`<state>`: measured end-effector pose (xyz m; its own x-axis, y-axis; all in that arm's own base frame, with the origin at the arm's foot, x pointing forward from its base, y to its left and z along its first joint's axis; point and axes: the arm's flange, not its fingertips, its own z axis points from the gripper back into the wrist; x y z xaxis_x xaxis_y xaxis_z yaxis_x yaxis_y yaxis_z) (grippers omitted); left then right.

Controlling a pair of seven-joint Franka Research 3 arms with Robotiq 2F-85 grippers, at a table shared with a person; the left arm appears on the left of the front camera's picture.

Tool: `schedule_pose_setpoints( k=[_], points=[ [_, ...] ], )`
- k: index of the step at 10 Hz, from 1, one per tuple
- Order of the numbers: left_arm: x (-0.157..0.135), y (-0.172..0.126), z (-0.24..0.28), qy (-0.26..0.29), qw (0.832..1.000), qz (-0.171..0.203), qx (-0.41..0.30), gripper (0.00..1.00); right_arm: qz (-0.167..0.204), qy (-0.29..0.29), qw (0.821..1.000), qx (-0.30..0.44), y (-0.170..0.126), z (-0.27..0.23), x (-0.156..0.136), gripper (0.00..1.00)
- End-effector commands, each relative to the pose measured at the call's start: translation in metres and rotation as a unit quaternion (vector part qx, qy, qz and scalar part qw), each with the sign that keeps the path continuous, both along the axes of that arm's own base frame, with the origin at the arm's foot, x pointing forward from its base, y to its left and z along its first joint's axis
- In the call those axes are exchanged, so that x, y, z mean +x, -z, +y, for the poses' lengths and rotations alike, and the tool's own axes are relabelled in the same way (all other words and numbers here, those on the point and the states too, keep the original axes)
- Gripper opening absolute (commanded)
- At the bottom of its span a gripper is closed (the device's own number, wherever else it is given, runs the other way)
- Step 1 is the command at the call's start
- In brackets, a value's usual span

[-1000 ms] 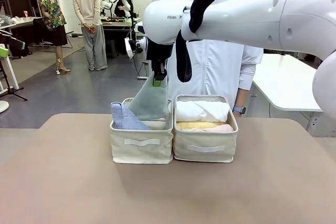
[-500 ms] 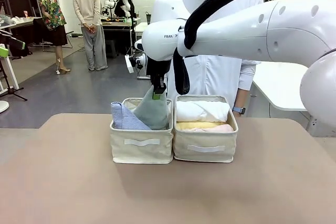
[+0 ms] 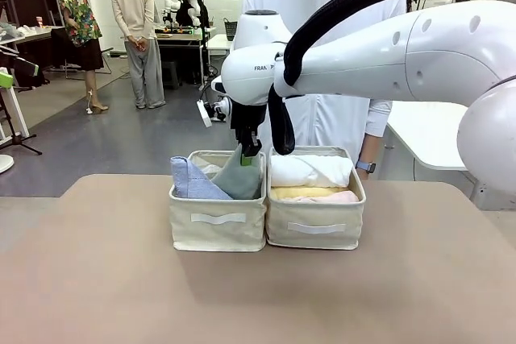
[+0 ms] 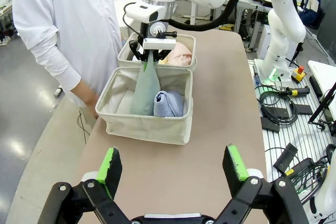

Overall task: Sort the towels based on their folding style.
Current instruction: Pick up another triangle-folded towel from the table and place it in the left Fabric basket.

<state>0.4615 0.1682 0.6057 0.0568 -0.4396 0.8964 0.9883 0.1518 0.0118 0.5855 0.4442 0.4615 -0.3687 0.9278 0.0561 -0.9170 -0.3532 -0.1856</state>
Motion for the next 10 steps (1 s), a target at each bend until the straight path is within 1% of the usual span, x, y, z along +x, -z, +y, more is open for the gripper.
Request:
schedule_pose_setpoints(
  k=[1,4,6,7,9,10],
  points=[
    [-0.001,-0.002,0.001,0.003,1.0,-0.004,-0.005,1.0,0.03,-0.011,0.999,-0.009,0.011,-0.003,0.006,0.19],
    [-0.001,-0.002,0.001,0.003,1.0,-0.004,-0.005,1.0,0.057,-0.016,0.998,-0.018,0.027,0.001,0.01,0.19],
    [-0.001,-0.002,0.001,0.003,1.0,-0.004,-0.005,1.0,0.065,-0.023,0.997,-0.025,0.034,0.005,0.011,0.19],
    [-0.001,-0.002,0.001,0.003,1.0,-0.004,-0.005,1.0,0.065,-0.031,0.997,-0.027,0.034,0.006,0.01,0.42],
    [-0.001,-0.002,0.001,0.003,1.0,-0.004,-0.005,1.0,0.064,-0.029,0.997,-0.029,0.033,0.006,0.01,0.98],
    [-0.001,-0.002,0.001,0.003,1.0,-0.004,-0.005,1.0,0.064,-0.028,0.997,-0.029,0.033,0.006,0.01,1.0]
  ],
)
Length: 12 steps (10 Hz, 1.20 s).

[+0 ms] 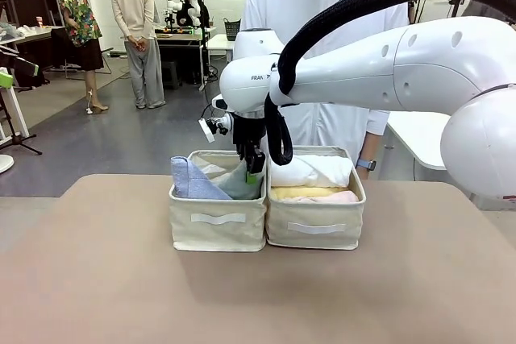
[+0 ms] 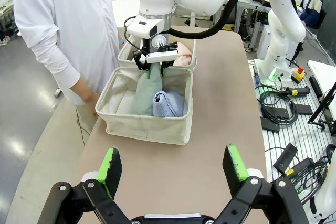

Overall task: Sort the towels based on their folding style.
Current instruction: Pick up another triangle-folded towel from the table and place it in the left Fabric basket.

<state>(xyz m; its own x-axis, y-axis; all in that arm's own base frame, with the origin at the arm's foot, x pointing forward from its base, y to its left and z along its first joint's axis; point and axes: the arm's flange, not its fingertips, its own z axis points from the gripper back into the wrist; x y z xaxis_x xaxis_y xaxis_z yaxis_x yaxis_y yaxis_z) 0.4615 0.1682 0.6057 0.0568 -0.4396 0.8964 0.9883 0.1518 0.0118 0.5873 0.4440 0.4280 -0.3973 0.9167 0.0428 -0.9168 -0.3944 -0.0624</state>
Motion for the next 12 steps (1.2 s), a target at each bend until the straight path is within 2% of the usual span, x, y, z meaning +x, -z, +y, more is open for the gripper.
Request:
schedule_pose_setpoints(
  k=[1,7,8,9,11,12],
  points=[
    [-0.001,-0.002,0.001,0.003,1.0,-0.004,-0.005,1.0,0.009,-0.009,1.0,0.001,-0.001,0.006,0.008,1.0],
    [-0.001,-0.002,0.001,0.003,1.0,-0.004,-0.005,1.0,0.009,-0.005,1.0,0.009,-0.006,-0.001,0.008,1.0],
    [-0.001,-0.002,0.001,0.003,1.0,-0.004,-0.005,1.0,0.001,0.002,1.0,0.012,-0.017,-0.007,0.001,1.0],
    [-0.001,-0.002,0.001,0.003,1.0,-0.004,-0.005,1.0,-0.019,0.009,1.0,0.011,-0.046,-0.027,-0.02,1.0],
    [-0.001,-0.002,0.001,0.003,1.0,-0.004,-0.005,1.0,-0.098,0.073,0.992,0.032,-0.104,-0.099,-0.078,1.0],
    [-0.001,-0.002,0.001,0.003,1.0,-0.004,-0.005,1.0,-0.12,0.102,0.986,0.049,-0.12,-0.142,-0.107,1.0]
  ],
)
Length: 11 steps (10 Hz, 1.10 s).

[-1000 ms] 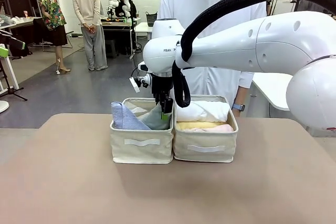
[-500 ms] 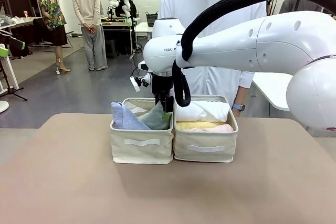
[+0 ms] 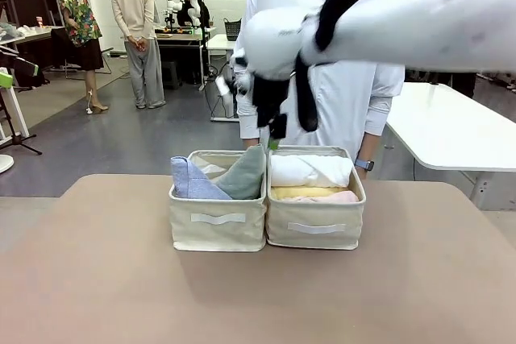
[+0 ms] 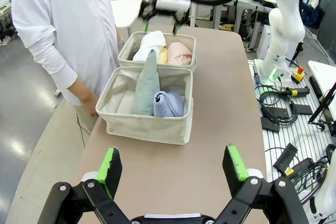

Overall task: Sort the towels based on their folding style.
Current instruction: Pick up another triangle-folded towel from the table and place it in the left Fabric basket.

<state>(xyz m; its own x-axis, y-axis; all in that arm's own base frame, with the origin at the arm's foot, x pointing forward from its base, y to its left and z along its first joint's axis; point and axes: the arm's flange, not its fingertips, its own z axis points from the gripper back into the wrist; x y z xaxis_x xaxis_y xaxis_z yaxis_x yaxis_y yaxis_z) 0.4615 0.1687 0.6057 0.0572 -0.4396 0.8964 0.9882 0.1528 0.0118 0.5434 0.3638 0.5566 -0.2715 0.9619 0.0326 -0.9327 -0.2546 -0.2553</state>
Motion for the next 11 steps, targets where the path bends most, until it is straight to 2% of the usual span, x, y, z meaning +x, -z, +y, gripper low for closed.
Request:
schedule_pose_setpoints(
  k=[1,3,5,7,10,11],
  points=[
    [-0.001,-0.002,0.001,0.003,1.0,-0.004,-0.005,1.0,-0.035,0.067,0.996,0.041,0.005,-0.104,-0.087,1.0],
    [-0.001,-0.002,0.001,0.003,1.0,-0.004,-0.005,1.0,-0.041,0.119,0.989,0.082,0.015,-0.187,-0.135,1.0],
    [-0.001,-0.002,0.001,0.003,1.0,-0.004,-0.005,1.0,-0.037,0.166,0.978,0.125,0.032,-0.248,-0.159,1.0],
    [-0.001,-0.002,0.001,0.003,1.0,-0.004,-0.005,1.0,-0.017,0.165,0.977,0.132,0.041,-0.265,-0.152,1.0],
    [-0.001,-0.002,0.001,0.003,1.0,-0.004,-0.005,1.0,0.017,0.182,0.975,0.125,0.048,-0.268,-0.124,1.0],
    [-0.001,-0.002,0.001,0.003,1.0,-0.004,-0.005,1.0,0.0,0.183,0.975,0.125,0.05,-0.274,-0.154,1.0]
  ],
)
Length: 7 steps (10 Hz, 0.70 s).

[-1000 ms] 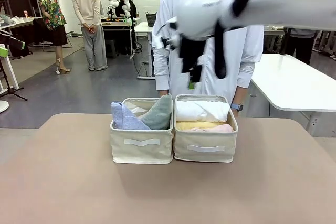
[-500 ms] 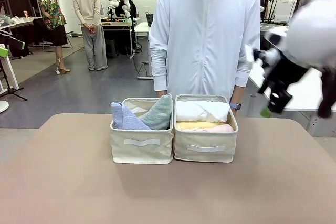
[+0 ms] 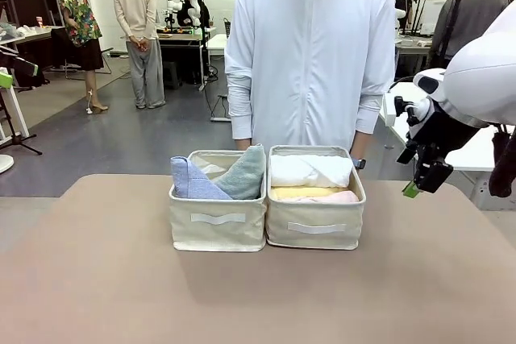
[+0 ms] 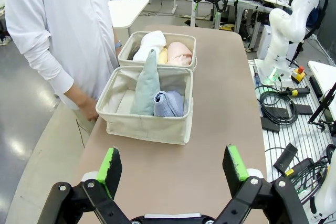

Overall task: Sort the towels based on their folding style.
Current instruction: Pick up another triangle-folded towel from the table and place it in the left Fabric basket.

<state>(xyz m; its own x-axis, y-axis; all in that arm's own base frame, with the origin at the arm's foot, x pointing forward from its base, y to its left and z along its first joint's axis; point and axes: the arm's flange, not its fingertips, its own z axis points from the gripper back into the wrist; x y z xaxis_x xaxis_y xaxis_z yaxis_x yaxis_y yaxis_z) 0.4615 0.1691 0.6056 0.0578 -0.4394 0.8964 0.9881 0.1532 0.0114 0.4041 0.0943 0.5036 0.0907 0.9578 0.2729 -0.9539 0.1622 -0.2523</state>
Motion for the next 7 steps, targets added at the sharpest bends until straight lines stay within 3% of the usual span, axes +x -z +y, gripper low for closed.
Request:
schedule_pose_setpoints(
  k=[1,7],
  points=[
    [-0.0006,-0.0023,0.0005,0.003,1.0,-0.004,-0.005,1.0,-0.008,0.001,1.0,0.002,-0.0026,-0.0046,-0.0147,1.0],
    [-0.0006,-0.0023,0.0005,0.003,1.0,-0.004,-0.005,1.0,-0.008,0.001,1.0,0.002,-0.0026,-0.0046,-0.0147,1.0]
  ],
)
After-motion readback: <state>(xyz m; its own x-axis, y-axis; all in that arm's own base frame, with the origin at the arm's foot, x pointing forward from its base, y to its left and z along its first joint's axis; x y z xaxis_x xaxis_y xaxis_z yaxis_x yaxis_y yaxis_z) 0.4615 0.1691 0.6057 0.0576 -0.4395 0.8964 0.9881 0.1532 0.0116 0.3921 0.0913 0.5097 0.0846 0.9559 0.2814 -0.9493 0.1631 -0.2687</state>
